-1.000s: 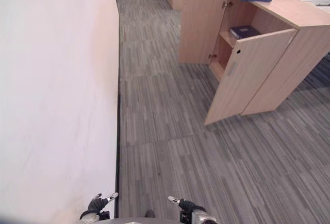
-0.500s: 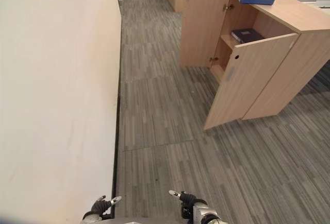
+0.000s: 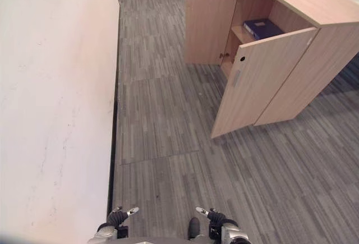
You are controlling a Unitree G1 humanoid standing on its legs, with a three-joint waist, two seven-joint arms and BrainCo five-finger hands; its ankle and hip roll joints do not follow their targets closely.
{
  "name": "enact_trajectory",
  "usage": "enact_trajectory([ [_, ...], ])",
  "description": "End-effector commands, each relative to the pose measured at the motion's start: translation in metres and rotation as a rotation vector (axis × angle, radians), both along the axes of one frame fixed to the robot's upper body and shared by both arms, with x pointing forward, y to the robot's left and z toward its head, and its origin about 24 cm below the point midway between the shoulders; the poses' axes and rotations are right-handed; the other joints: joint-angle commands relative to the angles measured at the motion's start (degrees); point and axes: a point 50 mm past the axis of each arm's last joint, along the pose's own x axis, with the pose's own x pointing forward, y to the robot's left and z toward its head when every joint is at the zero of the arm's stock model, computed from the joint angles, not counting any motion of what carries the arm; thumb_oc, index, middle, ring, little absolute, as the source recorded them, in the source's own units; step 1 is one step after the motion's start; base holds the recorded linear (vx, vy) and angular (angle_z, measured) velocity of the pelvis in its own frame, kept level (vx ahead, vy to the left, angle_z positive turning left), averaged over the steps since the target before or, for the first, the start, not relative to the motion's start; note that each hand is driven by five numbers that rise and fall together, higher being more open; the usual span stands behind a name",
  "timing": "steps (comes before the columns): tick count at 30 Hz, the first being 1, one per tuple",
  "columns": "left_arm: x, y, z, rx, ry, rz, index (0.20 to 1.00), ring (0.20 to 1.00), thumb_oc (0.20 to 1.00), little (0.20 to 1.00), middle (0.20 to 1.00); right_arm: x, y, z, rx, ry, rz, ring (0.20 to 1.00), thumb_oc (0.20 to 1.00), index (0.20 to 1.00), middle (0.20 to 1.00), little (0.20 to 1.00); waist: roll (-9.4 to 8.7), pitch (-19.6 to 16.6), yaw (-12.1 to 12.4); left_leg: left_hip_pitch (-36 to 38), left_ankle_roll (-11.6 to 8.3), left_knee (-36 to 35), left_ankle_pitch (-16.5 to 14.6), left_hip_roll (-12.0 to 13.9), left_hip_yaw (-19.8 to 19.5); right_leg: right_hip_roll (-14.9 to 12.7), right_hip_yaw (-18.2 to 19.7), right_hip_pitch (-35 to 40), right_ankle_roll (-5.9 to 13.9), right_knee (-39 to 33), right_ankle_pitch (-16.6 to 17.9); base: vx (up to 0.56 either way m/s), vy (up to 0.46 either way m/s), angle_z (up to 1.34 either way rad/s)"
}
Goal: Put the empty folder in the office cabinet
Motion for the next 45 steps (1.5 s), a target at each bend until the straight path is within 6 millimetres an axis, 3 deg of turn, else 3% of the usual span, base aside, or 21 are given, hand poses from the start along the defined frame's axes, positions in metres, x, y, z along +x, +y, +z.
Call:
enact_trajectory([
  [1,0.004,0.010,0.005,0.037,-0.049,-0.015,1.000,1.000,1.000,1.000,1.000,-0.005,0.023,-0.004,0.050,0.032,0.027,1.000,1.000,1.000,1.000,1.000,-3.33,-2.8,-0.2,1.3,1.17,18.8,-6.4,-1.9,3.8,-3.0,3.9,0.9,1.46,-0.4,1.6,0.16,-0.201,0.06],
  [2,0.004,0.010,0.005,0.038,-0.051,-0.014,1.000,1.000,1.000,1.000,1.000,-0.008,0.022,-0.005,0.044,0.044,0.030,1.000,1.000,1.000,1.000,1.000,-3.65,-2.6,0.0,-2.0,1.82,25.3,-5.7,-0.9,5.3,-2.4,3.2,2.4,1.16,-0.4,0.1,0.21,-0.243,0.16],
  [4,0.003,0.010,0.005,0.038,-0.046,-0.010,1.000,1.000,1.000,1.000,1.000,-0.011,0.021,-0.006,0.040,0.052,0.025,1.000,1.000,1.000,1.000,1.000,-3.78,-2.3,0.1,-3.0,2.15,25.5,-5.5,-0.5,6.7,-2.1,2.8,3.1,1.13,-0.4,-0.5,0.15,-0.126,0.24],
  [8,-0.007,0.015,0.002,0.038,-0.023,0.025,1.000,1.000,1.000,1.000,1.000,-0.021,0.020,-0.009,0.039,0.087,0.017,1.000,1.000,1.000,1.000,1.000,-4.53,-1.6,0.5,-7.7,3.28,15.7,-6.0,-0.7,8.9,-2.5,1.8,5.6,1.23,-0.4,-2.8,0.17,-0.036,0.24],
  [9,-0.009,0.019,0.003,0.043,-0.024,0.049,1.000,1.000,1.000,1.000,1.000,-0.026,0.021,-0.010,0.041,0.101,0.028,1.000,1.000,1.000,1.000,1.000,-3.55,-1.3,1.2,-9.4,2.15,6.4,0.1,-0.3,7.9,-1.5,1.2,7.0,1.17,-0.4,-3.9,0.19,0.063,0.28],
  [10,-0.011,0.021,0.003,0.046,-0.027,0.066,1.000,1.000,1.000,1.000,1.000,-0.026,0.020,-0.010,0.039,0.104,0.033,1.000,1.000,1.000,1.000,1.000,-3.03,-0.9,1.6,-11.3,1.47,1.7,3.8,0.0,7.3,-0.9,0.8,8.3,1.05,-0.4,-5.0,0.28,0.084,0.36],
  [14,-0.020,0.024,0.000,0.055,-0.009,0.113,1.000,1.000,1.000,1.000,1.000,-0.028,0.018,-0.010,0.039,0.119,0.038,1.000,1.000,1.000,1.000,1.000,-2.11,-0.2,2.8,-17.7,0.16,-7.5,9.2,1.3,4.8,-0.2,1.6,12.1,1.06,-0.4,-8.3,0.27,0.082,0.15],
  [20,-0.040,0.024,-0.005,0.062,0.042,0.151,1.000,1.000,1.000,1.000,1.000,-0.034,0.021,-0.012,0.040,0.130,0.038,1.000,1.000,1.000,1.000,1.000,0.18,-2.1,4.5,-10.8,0.02,-9.0,11.7,1.1,5.8,-0.1,3.5,16.4,3.11,-0.4,-12.1,0.35,0.214,-0.39],
  [27,-0.033,0.025,-0.003,0.080,0.020,0.130,1.000,1.000,1.000,1.000,1.000,-0.016,0.030,-0.008,0.054,0.085,0.068,1.000,1.000,1.000,1.000,1.000,-0.47,-3.8,5.6,-4.9,4.41,-8.6,9.0,-5.2,4.5,-6.6,2.1,18.9,8.97,3.6,-13.9,0.32,0.284,0.13],
  [31,-0.031,0.025,-0.002,0.079,0.017,0.111,1.000,1.000,1.000,1.000,1.000,-0.001,0.035,-0.004,0.057,0.034,0.108,1.000,1.000,1.000,1.000,1.000,-0.02,-4.1,5.9,-2.5,6.45,-8.8,7.1,-7.3,4.6,-9.7,1.4,16.9,10.64,11.8,-12.0,0.22,0.242,-0.03],
  [32,-0.029,0.028,-0.001,0.081,0.013,0.102,1.000,1.000,1.000,1.000,1.000,0.010,0.039,0.000,0.057,0.002,0.141,1.000,1.000,1.000,1.000,1.000,0.66,-4.2,6.2,-1.4,7.33,-9.0,6.1,-7.7,5.0,-11.7,0.4,13.8,10.53,19.6,-9.2,0.11,0.146,-0.05],
  [33,-0.029,0.028,-0.001,0.081,0.013,0.102,1.000,1.000,1.000,1.000,1.000,0.010,0.039,0.000,0.057,0.002,0.141,1.000,1.000,1.000,1.000,1.000,0.64,-4.2,6.3,-1.4,7.33,-9.0,6.1,-7.7,5.1,-11.8,0.5,13.6,10.52,19.8,-9.3,0.16,0.227,-0.09],
  [35,-0.030,0.033,0.001,0.083,0.014,0.099,1.000,1.000,1.000,1.000,1.000,0.021,0.043,0.004,0.065,-0.028,0.170,1.000,1.000,1.000,1.000,1.000,1.53,-4.3,7.1,-0.3,7.89,-9.0,4.4,-7.4,7.2,-15.4,-5.0,10.0,8.67,23.6,-5.9,0.13,0.187,-0.18],
  [36,-0.030,0.033,0.001,0.083,0.014,0.099,1.000,1.000,1.000,1.000,1.000,0.021,0.043,0.004,0.065,-0.028,0.171,1.000,1.000,1.000,1.000,1.000,1.51,-4.2,7.0,-0.2,7.89,-9.0,4.4,-7.4,7.2,-15.4,-5.1,10.1,8.69,23.6,-5.9,0.15,0.170,-0.43],
  [37,-0.025,0.034,0.004,0.080,-0.010,0.100,1.000,1.000,1.000,1.000,1.000,0.029,0.043,0.007,0.063,-0.048,0.184,1.000,1.000,1.000,1.000,1.000,2.47,-3.6,7.0,0.5,7.79,-9.0,3.6,-6.8,7.6,-14.6,-8.6,8.2,7.10,20.1,-8.0,0.10,0.081,-0.44],
  [38,-0.024,0.035,0.004,0.079,-0.014,0.100,1.000,1.000,1.000,1.000,1.000,0.034,0.044,0.008,0.064,-0.060,0.192,1.000,1.000,1.000,1.000,1.000,2.83,-3.3,7.1,0.9,7.92,-9.0,3.4,-6.5,7.8,-13.9,-9.3,6.7,6.95,18.6,-8.4,0.13,0.085,-0.38],
  [40,-0.021,0.035,0.005,0.078,-0.021,0.091,1.000,1.000,1.000,1.000,1.000,0.039,0.042,0.011,0.063,-0.075,0.196,1.000,1.000,1.000,1.000,1.000,3.00,-2.3,6.8,1.8,8.34,-9.0,3.1,-6.8,7.7,-12.6,-9.5,2.9,7.12,13.9,-6.2,0.10,-0.022,-0.12],
  [41,-0.019,0.035,0.005,0.080,-0.015,0.079,1.000,1.000,1.000,1.000,1.000,0.044,0.039,0.012,0.058,-0.085,0.188,1.000,1.000,1.000,1.000,1.000,2.54,-1.5,6.3,2.6,8.43,-9.0,2.8,-7.2,7.6,-12.2,-9.5,0.7,7.87,8.2,-2.7,0.09,-0.058,-0.02],
  [42,-0.019,0.035,0.005,0.080,-0.016,0.079,1.000,1.000,1.000,1.000,1.000,0.044,0.039,0.012,0.058,-0.085,0.188,1.000,1.000,1.000,1.000,1.000,2.58,-1.3,6.3,2.8,8.40,-9.0,2.8,-7.1,7.6,-12.1,-9.5,1.0,7.88,8.0,-2.7,0.12,-0.112,0.06],
  [44,-0.020,0.033,0.004,0.081,0.002,0.060,1.000,1.000,1.000,1.000,1.000,0.048,0.037,0.015,0.061,-0.102,0.160,1.000,1.000,1.000,1.000,1.000,2.10,-0.5,5.5,3.9,8.09,-9.0,2.0,-7.0,7.6,-12.9,-8.2,-3.2,9.23,1.2,2.6,0.09,-0.103,0.14],
  [45,-0.020,0.033,0.004,0.081,0.002,0.060,1.000,1.000,1.000,1.000,1.000,0.048,0.037,0.015,0.061,-0.101,0.160,1.000,1.000,1.000,1.000,1.000,2.16,-0.4,5.6,4.0,8.06,-9.0,2.0,-6.9,7.6,-12.8,-8.3,-3.0,9.23,1.1,2.7,0.04,-0.038,0.08],
])
